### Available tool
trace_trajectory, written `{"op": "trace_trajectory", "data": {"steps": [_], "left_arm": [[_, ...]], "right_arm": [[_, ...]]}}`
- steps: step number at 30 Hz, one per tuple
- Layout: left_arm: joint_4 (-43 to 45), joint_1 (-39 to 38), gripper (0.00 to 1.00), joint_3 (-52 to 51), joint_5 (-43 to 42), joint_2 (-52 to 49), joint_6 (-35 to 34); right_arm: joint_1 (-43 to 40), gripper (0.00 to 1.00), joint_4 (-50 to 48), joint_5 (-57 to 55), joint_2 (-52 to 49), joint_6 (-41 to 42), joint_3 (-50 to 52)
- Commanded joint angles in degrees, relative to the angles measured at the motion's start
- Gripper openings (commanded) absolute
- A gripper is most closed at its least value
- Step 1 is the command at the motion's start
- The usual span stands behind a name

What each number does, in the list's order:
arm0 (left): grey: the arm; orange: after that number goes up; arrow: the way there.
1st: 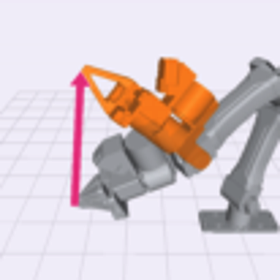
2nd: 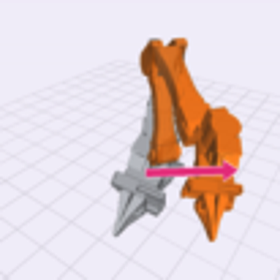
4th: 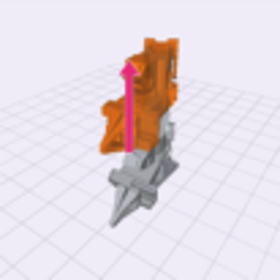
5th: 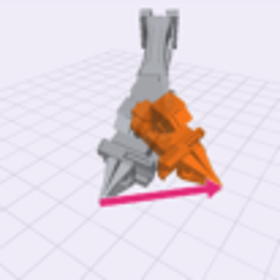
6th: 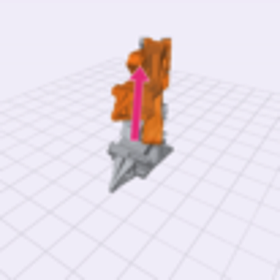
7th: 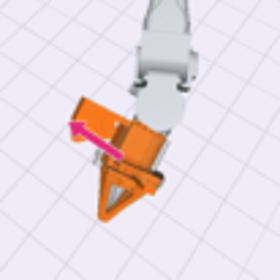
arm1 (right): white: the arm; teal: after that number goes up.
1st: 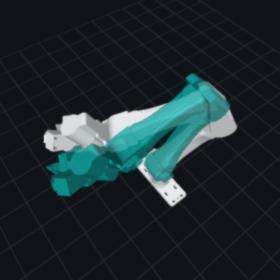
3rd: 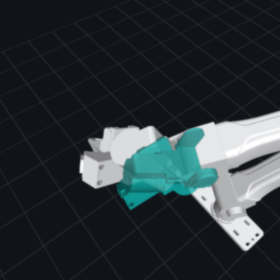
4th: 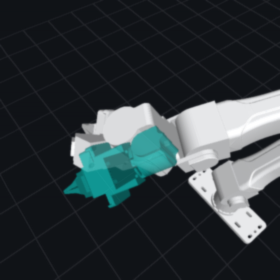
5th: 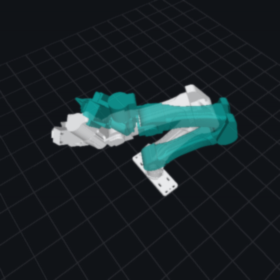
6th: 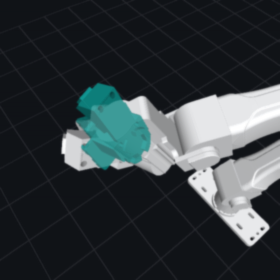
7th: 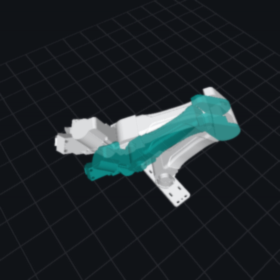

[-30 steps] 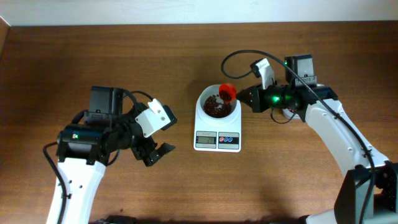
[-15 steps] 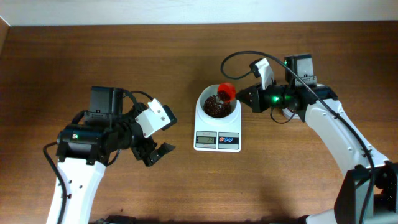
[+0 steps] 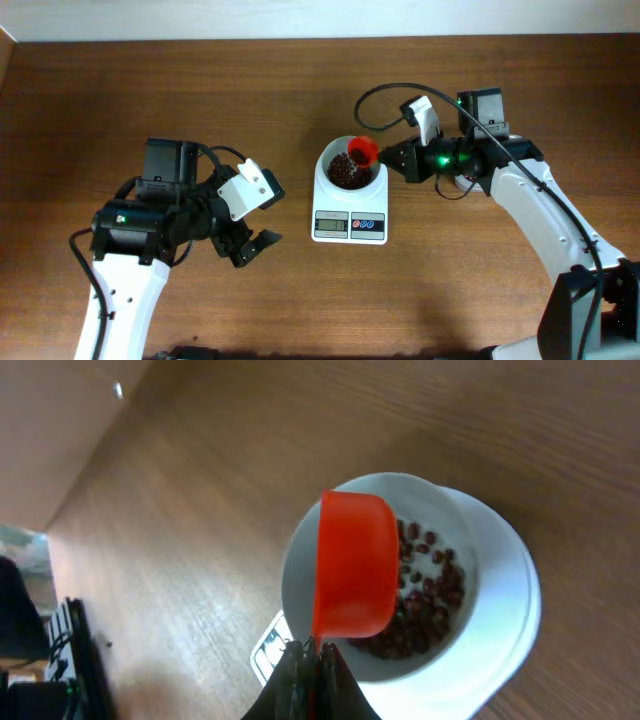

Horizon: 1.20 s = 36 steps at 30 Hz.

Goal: Scoop and weigh 50g on scale
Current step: 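Carry the filled scoop with the right gripper over the scale bowl, then tilt the scoop with the right gripper to pour beans into the bowl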

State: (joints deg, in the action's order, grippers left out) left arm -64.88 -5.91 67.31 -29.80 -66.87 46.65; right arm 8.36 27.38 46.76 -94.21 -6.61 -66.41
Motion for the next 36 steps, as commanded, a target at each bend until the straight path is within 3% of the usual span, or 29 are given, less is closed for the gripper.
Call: {"op": "trace_trajectory", "data": {"steps": [1, 3, 6, 9, 12, 15, 18, 21, 24, 27, 30, 33, 36], "left_arm": [[0.11, 0.31, 0.99, 1.09, -0.17, -0.15, -0.31], [0.11, 0.31, 0.99, 1.09, -0.2, -0.15, -0.31], [0.11, 0.31, 0.99, 1.09, -0.17, -0.15, -0.31], [0.11, 0.31, 0.99, 1.09, -0.2, -0.15, -0.31], [0.11, 0.31, 0.99, 1.09, -0.2, -0.15, -0.31], [0.11, 0.31, 0.99, 1.09, -0.17, -0.15, -0.31], [0.11, 0.31, 0.99, 1.09, -0.17, -0.15, -0.31], [0.11, 0.31, 0.99, 1.09, -0.17, -0.15, -0.31], [0.11, 0.31, 0.99, 1.09, -0.17, -0.15, -0.31], [0.11, 0.31, 0.99, 1.09, -0.2, -0.15, -0.31], [0.11, 0.31, 0.99, 1.09, -0.2, -0.15, -0.31], [0.11, 0.31, 0.99, 1.09, -0.17, -0.15, -0.31], [0.11, 0.31, 0.99, 1.09, -0.2, -0.15, -0.31]], "right_arm": [[0.28, 0.04, 0.04, -0.35, 1.16, 0.13, 0.09], [0.31, 0.04, -0.48, 2.78, 1.16, -4.83, 0.09], [0.26, 0.04, -0.2, -3.96, 1.16, -1.11, 0.09], [0.28, 0.04, 0.66, 3.28, 1.16, -8.24, 0.09], [0.26, 0.04, 0.22, -6.88, 1.16, -1.31, 0.09], [0.28, 0.04, 1.33, 4.2, 1.16, -11.28, 0.09], [0.26, 0.04, -0.35, -4.68, 1.16, -4.17, 0.09], [0.28, 0.04, 0.13, 2.47, 1.16, -10.75, 0.09], [0.26, 0.04, -0.7, -3.41, 1.11, -7.76, 0.09], [0.33, 0.04, -0.2, 3.98, 1.07, -13.64, 0.11], [0.31, 0.04, -0.44, 0.22, 1.05, -14.16, 0.11], [0.31, 0.04, -0.17, 3.82, 1.05, -16.63, 0.2], [0.28, 0.04, -0.98, -1.73, 0.87, -15.15, 0.2]]}}
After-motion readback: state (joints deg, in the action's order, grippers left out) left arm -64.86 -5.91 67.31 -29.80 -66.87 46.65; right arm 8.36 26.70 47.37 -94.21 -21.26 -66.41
